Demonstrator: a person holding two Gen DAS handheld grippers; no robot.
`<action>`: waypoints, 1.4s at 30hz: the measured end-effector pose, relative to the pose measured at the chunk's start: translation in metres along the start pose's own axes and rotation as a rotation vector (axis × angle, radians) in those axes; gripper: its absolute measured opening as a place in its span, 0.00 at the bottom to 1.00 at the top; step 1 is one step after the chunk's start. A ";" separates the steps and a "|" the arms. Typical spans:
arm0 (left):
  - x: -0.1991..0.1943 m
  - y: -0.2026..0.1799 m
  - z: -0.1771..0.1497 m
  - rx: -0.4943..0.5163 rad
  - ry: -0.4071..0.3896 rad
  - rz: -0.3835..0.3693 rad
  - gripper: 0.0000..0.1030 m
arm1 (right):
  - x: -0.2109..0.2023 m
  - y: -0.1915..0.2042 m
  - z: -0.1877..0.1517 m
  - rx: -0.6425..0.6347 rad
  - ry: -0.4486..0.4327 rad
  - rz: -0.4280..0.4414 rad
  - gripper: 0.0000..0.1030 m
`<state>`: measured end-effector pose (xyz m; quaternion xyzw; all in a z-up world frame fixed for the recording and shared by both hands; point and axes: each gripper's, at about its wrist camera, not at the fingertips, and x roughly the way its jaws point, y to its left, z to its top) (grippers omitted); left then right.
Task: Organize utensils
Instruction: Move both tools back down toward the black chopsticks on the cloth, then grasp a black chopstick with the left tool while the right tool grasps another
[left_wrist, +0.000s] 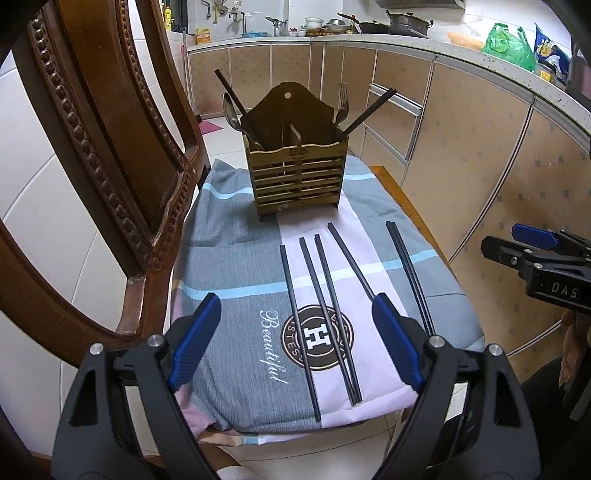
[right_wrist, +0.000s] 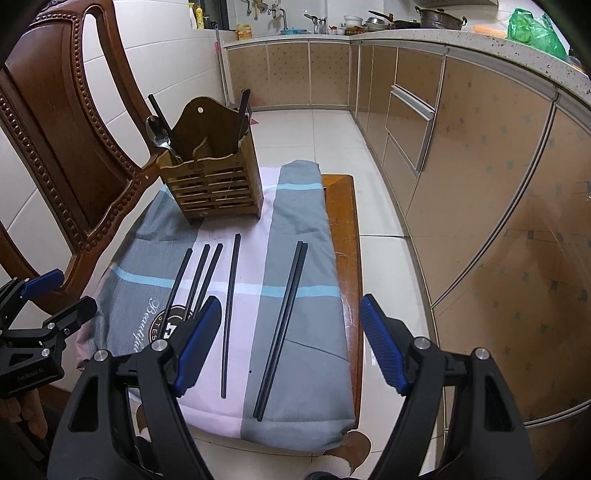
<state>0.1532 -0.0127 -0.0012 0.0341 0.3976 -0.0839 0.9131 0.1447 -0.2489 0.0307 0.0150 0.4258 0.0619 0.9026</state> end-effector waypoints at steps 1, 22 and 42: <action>0.000 0.000 0.000 0.001 0.001 0.001 0.81 | 0.001 0.000 0.000 -0.001 0.003 0.002 0.73; 0.095 0.020 0.027 -0.073 0.141 0.023 0.54 | 0.092 -0.003 0.010 -0.019 0.075 -0.029 0.63; 0.192 0.030 0.036 -0.093 0.294 0.059 0.49 | 0.188 -0.017 0.040 -0.047 0.162 -0.243 0.63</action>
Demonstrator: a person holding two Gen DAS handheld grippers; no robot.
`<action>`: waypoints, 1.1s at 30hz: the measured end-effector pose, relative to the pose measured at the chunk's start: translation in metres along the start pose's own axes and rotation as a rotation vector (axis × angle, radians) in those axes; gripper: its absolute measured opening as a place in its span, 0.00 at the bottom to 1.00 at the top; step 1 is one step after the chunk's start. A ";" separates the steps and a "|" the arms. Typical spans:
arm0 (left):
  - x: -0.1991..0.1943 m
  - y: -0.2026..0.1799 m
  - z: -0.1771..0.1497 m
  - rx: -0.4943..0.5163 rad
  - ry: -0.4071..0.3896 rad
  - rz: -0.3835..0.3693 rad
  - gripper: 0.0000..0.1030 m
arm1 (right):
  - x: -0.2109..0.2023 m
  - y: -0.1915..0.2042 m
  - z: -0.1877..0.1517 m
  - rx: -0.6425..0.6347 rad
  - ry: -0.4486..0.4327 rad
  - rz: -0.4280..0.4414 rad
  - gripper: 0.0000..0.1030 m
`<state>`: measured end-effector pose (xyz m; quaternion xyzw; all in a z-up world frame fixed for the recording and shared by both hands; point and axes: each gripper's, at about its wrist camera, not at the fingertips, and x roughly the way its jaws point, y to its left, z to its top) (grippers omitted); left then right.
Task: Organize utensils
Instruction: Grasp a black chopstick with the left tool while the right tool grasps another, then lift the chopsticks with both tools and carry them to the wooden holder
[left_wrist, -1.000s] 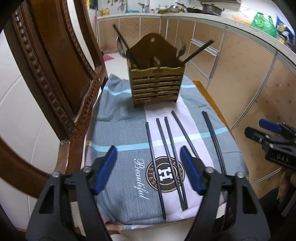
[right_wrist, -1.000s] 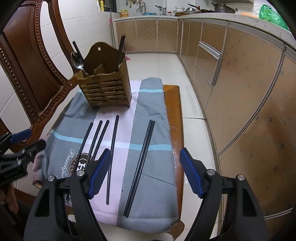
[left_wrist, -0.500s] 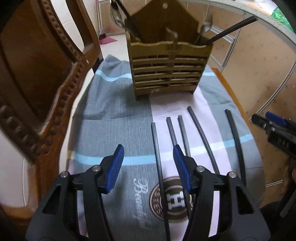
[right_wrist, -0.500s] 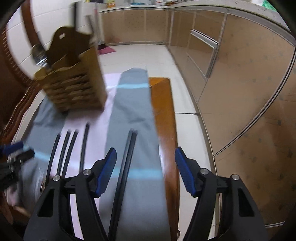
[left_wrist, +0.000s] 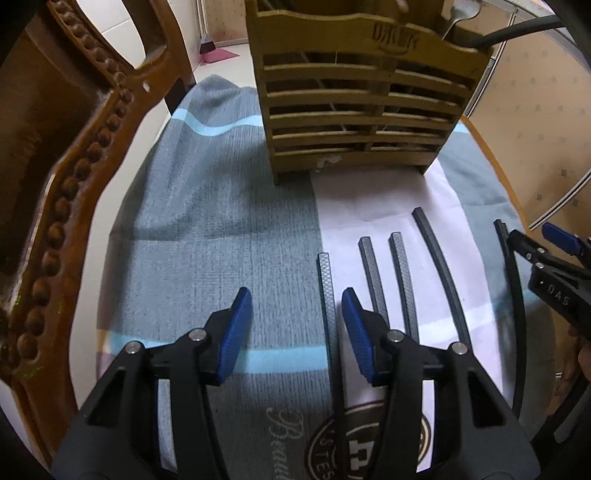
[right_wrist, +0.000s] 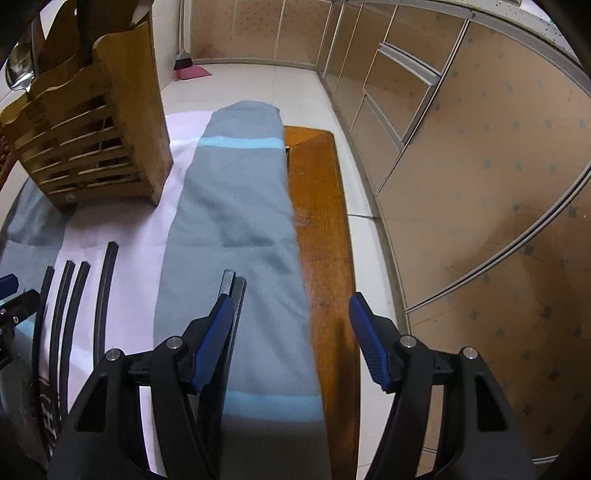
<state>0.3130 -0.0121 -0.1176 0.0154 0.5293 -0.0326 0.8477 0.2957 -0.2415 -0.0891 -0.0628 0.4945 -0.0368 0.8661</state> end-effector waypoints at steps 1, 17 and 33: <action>0.003 0.000 0.000 0.000 0.005 0.002 0.49 | 0.001 0.000 0.001 -0.001 0.000 0.000 0.63; 0.018 0.005 0.014 -0.004 0.011 -0.010 0.33 | 0.010 0.025 0.006 -0.074 0.039 0.079 0.30; -0.037 0.017 0.028 -0.026 -0.134 -0.136 0.07 | -0.040 0.002 0.017 0.097 -0.058 0.364 0.07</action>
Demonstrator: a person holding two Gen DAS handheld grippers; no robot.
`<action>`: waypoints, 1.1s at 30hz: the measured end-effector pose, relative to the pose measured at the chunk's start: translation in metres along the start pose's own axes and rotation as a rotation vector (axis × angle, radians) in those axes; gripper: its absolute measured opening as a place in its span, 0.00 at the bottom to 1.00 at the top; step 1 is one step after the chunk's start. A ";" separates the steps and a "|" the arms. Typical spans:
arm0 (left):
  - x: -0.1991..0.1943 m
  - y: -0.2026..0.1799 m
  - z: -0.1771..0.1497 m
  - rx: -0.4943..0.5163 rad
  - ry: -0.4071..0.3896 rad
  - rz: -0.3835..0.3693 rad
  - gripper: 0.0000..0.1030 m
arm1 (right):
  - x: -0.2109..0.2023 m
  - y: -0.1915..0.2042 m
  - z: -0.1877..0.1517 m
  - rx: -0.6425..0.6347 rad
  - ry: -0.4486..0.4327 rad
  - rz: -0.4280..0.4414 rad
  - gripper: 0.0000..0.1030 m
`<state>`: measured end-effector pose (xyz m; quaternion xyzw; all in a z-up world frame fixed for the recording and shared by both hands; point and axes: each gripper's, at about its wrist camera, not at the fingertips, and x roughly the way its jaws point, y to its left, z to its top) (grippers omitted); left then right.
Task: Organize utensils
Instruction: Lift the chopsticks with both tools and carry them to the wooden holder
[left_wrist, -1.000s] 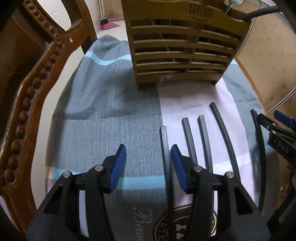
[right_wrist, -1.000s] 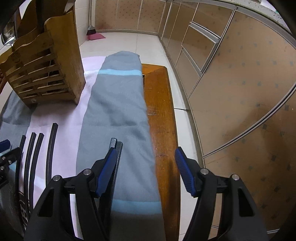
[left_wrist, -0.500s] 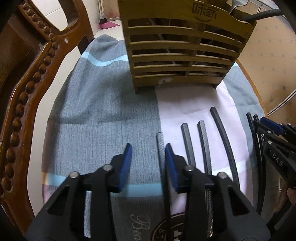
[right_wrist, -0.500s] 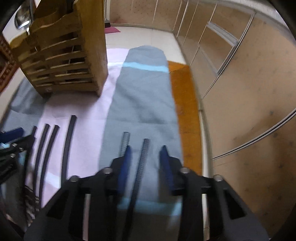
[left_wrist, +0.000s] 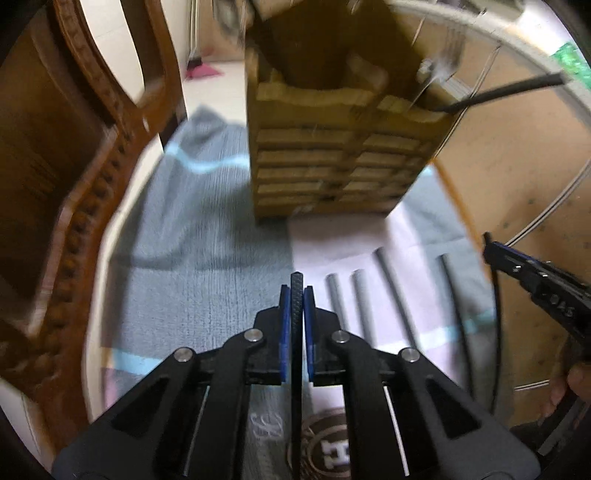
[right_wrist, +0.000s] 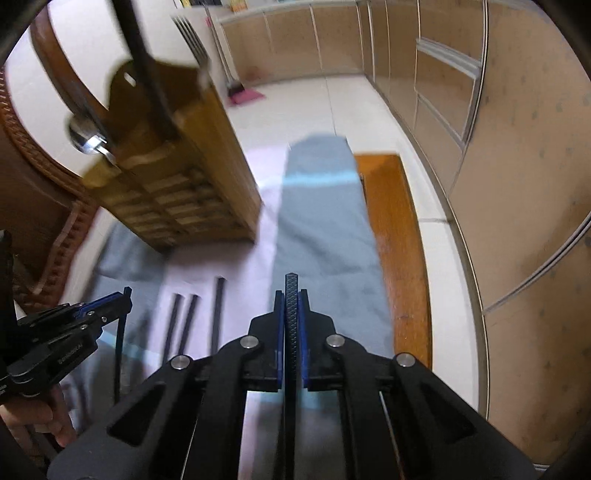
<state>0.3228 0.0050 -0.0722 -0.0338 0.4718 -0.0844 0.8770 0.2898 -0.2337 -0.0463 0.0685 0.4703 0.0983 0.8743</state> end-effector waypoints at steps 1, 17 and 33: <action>-0.009 -0.001 0.000 0.005 -0.019 -0.003 0.06 | -0.009 0.002 0.000 0.000 -0.019 0.007 0.07; -0.145 -0.018 -0.034 0.073 -0.284 -0.016 0.06 | -0.159 0.032 -0.033 -0.091 -0.291 0.094 0.07; -0.206 -0.001 -0.043 0.044 -0.421 -0.029 0.06 | -0.208 0.079 -0.008 -0.168 -0.362 0.092 0.07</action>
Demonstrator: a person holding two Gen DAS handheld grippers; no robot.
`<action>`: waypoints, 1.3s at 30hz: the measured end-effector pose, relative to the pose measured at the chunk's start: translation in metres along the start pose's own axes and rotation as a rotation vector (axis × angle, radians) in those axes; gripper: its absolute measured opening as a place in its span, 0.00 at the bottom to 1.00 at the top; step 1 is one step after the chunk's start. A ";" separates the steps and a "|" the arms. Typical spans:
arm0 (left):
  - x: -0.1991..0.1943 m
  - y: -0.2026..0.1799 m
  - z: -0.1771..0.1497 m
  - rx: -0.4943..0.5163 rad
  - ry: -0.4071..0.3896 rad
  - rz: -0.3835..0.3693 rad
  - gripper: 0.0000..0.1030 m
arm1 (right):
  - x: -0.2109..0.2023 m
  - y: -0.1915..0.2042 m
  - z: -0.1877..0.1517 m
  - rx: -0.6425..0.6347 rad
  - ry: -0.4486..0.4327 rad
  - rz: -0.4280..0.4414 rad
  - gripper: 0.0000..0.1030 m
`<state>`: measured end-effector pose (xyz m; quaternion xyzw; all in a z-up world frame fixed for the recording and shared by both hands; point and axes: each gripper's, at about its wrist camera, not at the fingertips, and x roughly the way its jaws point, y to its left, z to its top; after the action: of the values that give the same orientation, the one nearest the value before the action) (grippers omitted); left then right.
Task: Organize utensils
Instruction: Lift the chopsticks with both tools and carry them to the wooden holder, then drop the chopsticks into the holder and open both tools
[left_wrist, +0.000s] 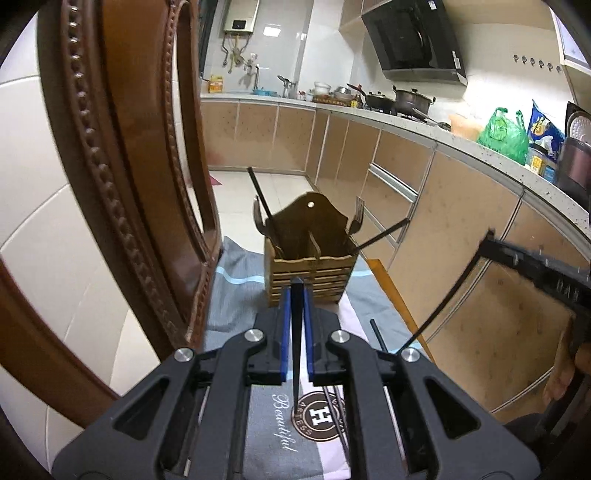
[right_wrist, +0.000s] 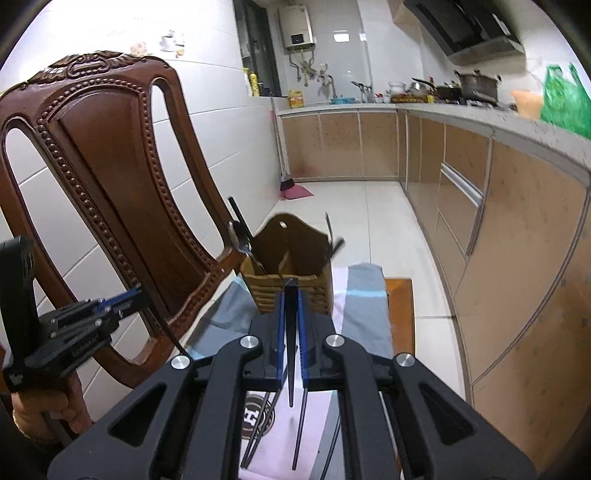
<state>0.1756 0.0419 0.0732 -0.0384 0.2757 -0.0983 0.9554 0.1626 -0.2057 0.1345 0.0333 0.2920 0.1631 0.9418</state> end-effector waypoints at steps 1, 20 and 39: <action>-0.002 0.001 0.000 0.004 -0.004 0.003 0.06 | 0.000 0.005 0.007 -0.016 -0.005 -0.003 0.07; -0.016 0.026 0.000 -0.034 -0.009 -0.008 0.06 | 0.081 0.018 0.147 0.013 -0.157 -0.171 0.07; 0.003 0.014 -0.003 0.003 0.025 0.031 0.06 | 0.050 -0.028 -0.019 0.116 -0.072 -0.071 0.77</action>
<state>0.1784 0.0546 0.0674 -0.0314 0.2879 -0.0845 0.9534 0.1986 -0.2167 0.0877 0.0833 0.2680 0.1113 0.9533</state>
